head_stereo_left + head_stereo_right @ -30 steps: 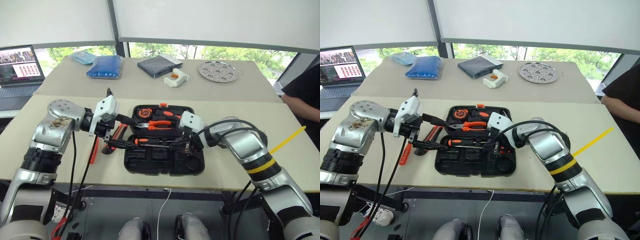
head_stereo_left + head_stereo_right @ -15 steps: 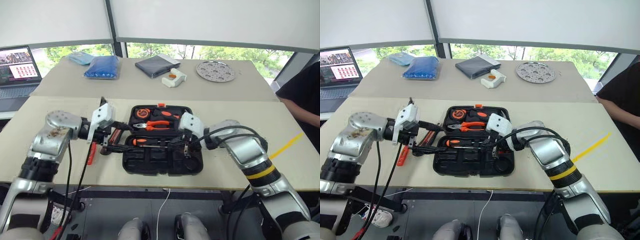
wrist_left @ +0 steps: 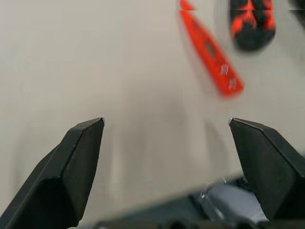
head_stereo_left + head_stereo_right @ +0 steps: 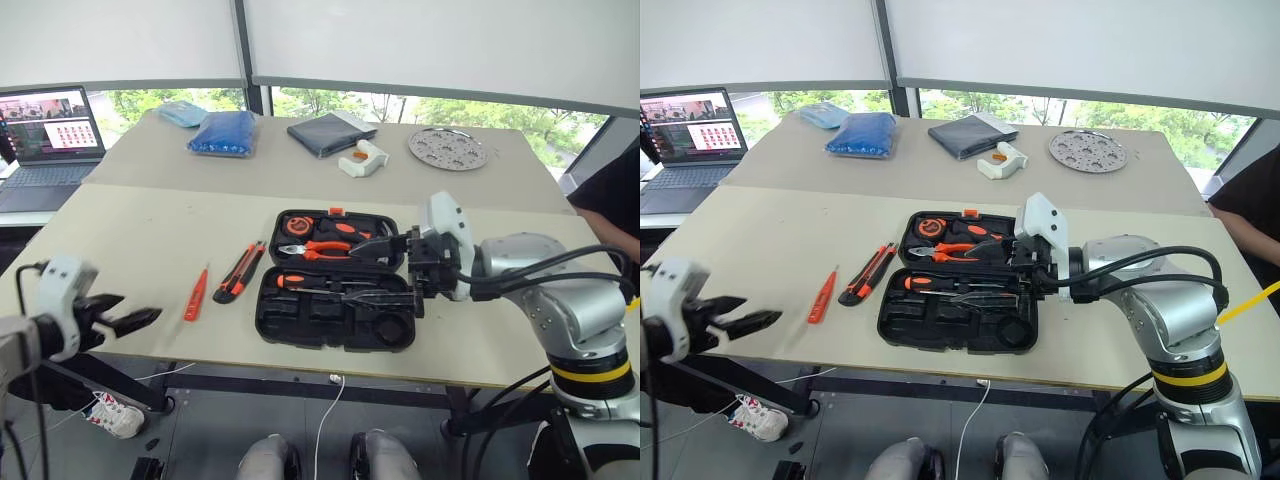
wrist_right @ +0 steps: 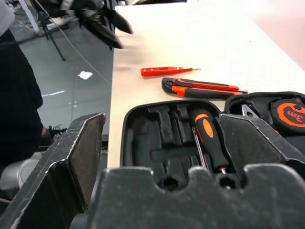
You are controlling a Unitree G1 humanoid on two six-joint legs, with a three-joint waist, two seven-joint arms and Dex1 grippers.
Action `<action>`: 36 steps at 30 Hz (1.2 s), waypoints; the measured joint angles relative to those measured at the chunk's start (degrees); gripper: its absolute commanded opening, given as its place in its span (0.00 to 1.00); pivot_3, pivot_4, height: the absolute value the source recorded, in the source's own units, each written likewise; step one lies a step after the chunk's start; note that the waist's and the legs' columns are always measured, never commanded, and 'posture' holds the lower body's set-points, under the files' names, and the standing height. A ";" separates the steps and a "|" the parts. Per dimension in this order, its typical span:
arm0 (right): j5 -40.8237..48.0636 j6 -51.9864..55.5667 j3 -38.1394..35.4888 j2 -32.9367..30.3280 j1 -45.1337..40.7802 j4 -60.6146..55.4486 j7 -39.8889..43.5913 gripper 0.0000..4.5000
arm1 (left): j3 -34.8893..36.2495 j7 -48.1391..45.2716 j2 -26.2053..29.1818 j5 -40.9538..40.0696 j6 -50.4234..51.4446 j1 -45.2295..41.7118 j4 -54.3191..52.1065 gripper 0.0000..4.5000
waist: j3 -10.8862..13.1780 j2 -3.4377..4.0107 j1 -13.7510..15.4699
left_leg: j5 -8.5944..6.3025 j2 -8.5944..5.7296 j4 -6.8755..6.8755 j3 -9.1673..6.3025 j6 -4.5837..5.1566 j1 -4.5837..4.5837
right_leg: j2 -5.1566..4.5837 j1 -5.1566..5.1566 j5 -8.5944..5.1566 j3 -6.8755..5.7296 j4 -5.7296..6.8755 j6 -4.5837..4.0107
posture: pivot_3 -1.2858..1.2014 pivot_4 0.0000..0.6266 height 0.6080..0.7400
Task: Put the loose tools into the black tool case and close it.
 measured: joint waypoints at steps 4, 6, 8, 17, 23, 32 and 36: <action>0.06 -0.01 -0.25 0.19 2.87 -3.27 -3.08 0.99 | -8.38 5.74 -1.13 0.98 5.71 -8.10 3.82 1.00 | -0.01 -0.01 -0.81 | 0.20 0.02 -0.08 0.06 0.32 0.10 | 0.13 0.00 -0.12 0.06 0.01 -0.02 | 0.52 0.24 0.84; 0.33 0.00 -0.26 0.34 3.65 -4.22 -4.05 0.99 | -10.70 6.76 -2.16 1.41 6.01 -9.40 5.87 1.00 | 0.00 -0.02 -1.10 | 0.21 0.03 -0.12 0.07 0.31 0.11 | 0.14 -0.02 -0.16 0.05 0.02 -0.05 | 0.52 0.24 0.84; 1.25 0.00 -0.62 0.30 4.51 -5.34 -5.19 0.99 | -14.37 7.89 -2.41 2.57 5.55 -11.66 9.00 1.00 | 0.00 -0.03 -1.19 | 0.22 0.03 -0.12 0.06 0.24 0.15 | 0.14 0.00 -0.22 0.05 0.04 0.00 | 0.52 0.24 0.84; 2.37 0.00 -2.17 -1.29 6.50 -7.08 -8.54 1.00 | -20.01 9.99 -2.79 6.78 0.59 -15.55 16.56 0.45 | 0.00 -0.03 -0.94 | 0.11 0.03 -0.58 0.05 -0.42 0.99 | -0.34 0.57 -0.38 0.21 0.05 0.17 | 0.52 0.24 0.84; 4.76 0.74 -4.59 -4.12 8.19 -7.90 -8.92 1.00 | -22.28 2.59 1.04 7.20 -8.34 -16.88 22.62 0.09 | 0.04 -0.10 -0.71 | 0.14 0.03 -0.74 -0.01 -0.45 0.85 | -0.38 0.46 -0.45 0.14 0.00 -0.05 | 0.52 0.24 0.84; 7.90 2.08 -6.38 -8.50 13.52 -9.43 -8.53 1.00 | -33.33 -31.29 4.51 8.32 -40.39 -29.04 18.32 0.09 | 0.12 -0.32 0.14 | 0.42 -0.05 -0.41 0.07 0.10 0.15 | -0.01 -0.01 -0.32 -0.02 -0.09 -0.21 | 0.52 0.24 0.84; 8.92 2.09 -7.10 -8.18 14.29 -11.25 -10.61 1.00 | -42.21 -39.24 -3.11 11.81 -47.11 -34.31 22.21 0.09 | 0.13 -0.33 0.18 | 0.46 0.00 -0.24 0.04 0.17 0.08 | 0.15 -0.01 -0.52 -0.05 -0.01 0.11 | 0.52 0.24 0.84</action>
